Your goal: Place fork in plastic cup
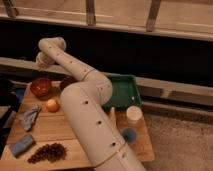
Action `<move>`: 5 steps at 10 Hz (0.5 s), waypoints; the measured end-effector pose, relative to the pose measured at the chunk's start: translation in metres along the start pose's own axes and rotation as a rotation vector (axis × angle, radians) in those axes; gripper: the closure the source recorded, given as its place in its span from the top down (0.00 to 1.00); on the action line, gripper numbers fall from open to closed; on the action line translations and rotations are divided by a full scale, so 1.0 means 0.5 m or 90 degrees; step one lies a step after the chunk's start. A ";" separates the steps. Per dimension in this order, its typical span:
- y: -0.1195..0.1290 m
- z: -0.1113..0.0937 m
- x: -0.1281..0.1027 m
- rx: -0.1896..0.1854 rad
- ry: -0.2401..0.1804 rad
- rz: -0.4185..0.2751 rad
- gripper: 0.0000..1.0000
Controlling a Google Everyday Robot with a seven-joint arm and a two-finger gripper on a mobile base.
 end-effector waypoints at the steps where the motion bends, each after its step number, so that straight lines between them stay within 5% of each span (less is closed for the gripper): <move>1: -0.022 -0.022 0.018 0.022 0.004 0.015 0.00; 5: -0.099 -0.111 0.107 0.098 0.017 0.093 0.00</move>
